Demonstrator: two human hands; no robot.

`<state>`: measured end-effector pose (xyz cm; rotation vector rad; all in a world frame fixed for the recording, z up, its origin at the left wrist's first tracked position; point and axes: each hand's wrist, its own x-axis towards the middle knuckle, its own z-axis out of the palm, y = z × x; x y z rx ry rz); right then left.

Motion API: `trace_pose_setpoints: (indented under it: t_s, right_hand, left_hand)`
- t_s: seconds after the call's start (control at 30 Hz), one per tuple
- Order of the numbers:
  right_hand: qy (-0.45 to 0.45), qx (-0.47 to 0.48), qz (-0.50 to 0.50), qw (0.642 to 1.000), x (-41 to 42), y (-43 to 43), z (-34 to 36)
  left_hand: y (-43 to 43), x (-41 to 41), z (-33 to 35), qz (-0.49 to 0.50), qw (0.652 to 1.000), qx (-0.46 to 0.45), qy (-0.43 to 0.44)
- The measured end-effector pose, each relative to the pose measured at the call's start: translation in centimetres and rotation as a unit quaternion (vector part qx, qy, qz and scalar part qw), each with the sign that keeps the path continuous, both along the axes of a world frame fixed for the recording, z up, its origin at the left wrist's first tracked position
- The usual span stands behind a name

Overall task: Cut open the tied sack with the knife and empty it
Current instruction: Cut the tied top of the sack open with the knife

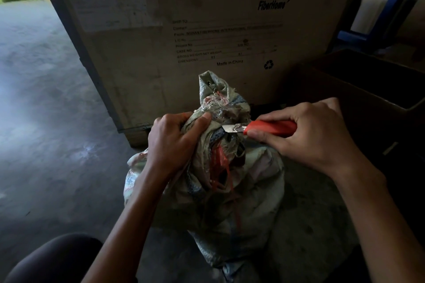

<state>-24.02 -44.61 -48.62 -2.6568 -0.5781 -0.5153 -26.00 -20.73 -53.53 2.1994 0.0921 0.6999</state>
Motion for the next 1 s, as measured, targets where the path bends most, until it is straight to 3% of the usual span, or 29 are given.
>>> trace_pose_setpoints:
  t_s: [0.47, 1.0]
  right_hand:
    - [0.005, -0.038, 0.01, 0.999, 0.1, -0.8, 0.1]
    - [-0.032, 0.004, -0.01, 0.999, 0.5, -0.1, -1.0]
  left_hand:
    - [-0.6, -0.2, 0.1, 0.015, 0.999, 0.044, 0.012]
    - [-0.6, 0.0, 0.5, 0.014, 0.999, 0.037, -0.015]
